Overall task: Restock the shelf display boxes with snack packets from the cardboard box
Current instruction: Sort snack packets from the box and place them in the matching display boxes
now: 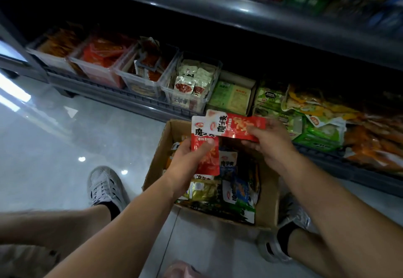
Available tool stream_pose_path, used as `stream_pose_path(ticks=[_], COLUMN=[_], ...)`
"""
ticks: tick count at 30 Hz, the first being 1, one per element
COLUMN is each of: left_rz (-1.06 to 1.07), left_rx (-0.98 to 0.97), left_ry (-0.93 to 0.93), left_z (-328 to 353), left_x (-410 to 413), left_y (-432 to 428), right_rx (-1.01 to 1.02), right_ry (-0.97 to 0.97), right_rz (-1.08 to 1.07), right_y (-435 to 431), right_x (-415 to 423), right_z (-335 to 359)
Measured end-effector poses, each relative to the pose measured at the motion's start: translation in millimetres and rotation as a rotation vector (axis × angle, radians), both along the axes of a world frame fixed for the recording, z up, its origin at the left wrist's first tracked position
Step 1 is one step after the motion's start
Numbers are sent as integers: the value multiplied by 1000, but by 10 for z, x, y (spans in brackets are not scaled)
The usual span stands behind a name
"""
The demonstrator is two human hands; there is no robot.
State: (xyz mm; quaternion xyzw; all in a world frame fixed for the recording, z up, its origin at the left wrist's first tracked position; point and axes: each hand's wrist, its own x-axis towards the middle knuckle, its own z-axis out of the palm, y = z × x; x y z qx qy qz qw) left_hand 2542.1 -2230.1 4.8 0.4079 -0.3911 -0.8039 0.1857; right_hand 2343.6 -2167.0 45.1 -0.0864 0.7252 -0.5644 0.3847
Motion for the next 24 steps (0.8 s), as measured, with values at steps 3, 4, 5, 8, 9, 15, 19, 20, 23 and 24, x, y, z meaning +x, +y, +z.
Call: stream_pose_path(ticks=[3,4,5,8,9,15,19,20,23,24], left_rz=[15,26,35,36,21,-61,-63,-64,-70,-72], left_rx=[-78,-99,-125,-161,-160,-210,-318,-357,-501,-560], left_ry=[-4,-7,-11,-7,0,32,80,83,64,46], left_z=[139,189,240,434,517,1077,1512,1624,1907,1983], left_x=[-107,-149,-186,-229,-227,-270,-404,-442,-551,-587], left_y=[85,107,120,123,124,129,110,96,30,-12], right_rx=[59,116,167,255,275,9,-164,-177,-181,-199], right_ry=[17,68,138,432,487,334,286,309,406,421], right_rz=[144,237,319,454,473,507,479,465,432,418], right_y=[95,122,148,234,258,374,397,395,374,360], right_x=[155,226,282,356,341,223,102,60,-46,-66], right_z=[126,164,194,369,456,1062,1419,1496,1724,1799])
